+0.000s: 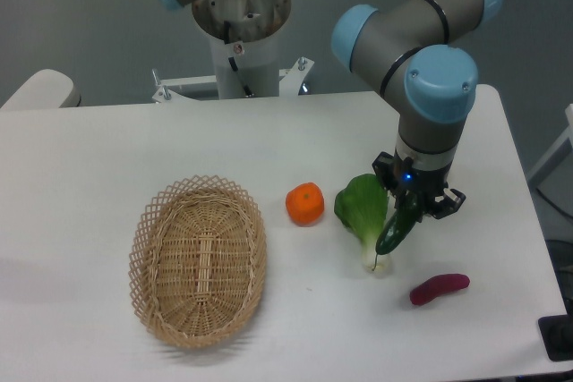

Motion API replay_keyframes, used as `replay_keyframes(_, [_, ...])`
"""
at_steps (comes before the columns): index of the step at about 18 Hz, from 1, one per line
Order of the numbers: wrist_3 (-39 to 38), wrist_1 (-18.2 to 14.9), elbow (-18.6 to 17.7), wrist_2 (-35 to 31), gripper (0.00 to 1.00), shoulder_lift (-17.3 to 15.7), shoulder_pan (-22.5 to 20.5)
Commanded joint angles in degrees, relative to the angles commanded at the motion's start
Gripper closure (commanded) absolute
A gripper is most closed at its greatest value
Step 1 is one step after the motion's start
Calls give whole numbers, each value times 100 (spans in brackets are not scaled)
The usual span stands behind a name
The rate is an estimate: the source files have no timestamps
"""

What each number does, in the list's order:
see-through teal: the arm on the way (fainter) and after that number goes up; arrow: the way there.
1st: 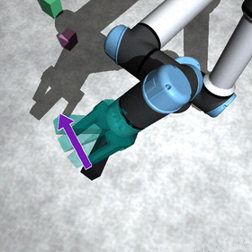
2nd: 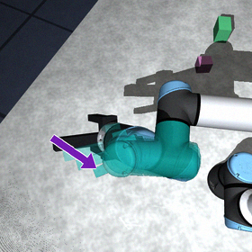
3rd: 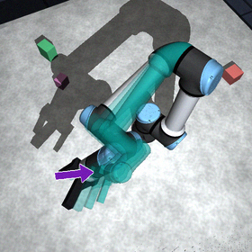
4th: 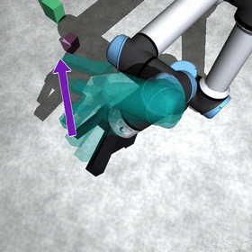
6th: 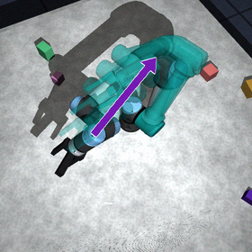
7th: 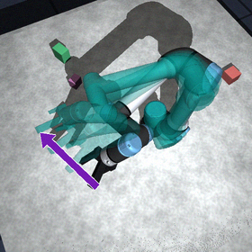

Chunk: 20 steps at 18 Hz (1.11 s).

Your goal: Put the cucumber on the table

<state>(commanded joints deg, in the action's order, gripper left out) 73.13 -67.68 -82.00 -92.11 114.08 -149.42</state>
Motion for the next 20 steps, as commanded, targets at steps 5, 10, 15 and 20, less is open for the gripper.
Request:
replay_keyframes(5, [-97, 9, 44, -26, 78, 123, 131])
replay_keyframes(10, [-920, 430, 44, -53, 79, 483, 535])
replay_keyframes(15, [-2256, 835, 53, -360, 78, 887, 870])
replay_keyframes(20, [-3252, 967, 18, -334, 78, 1169, 1072])
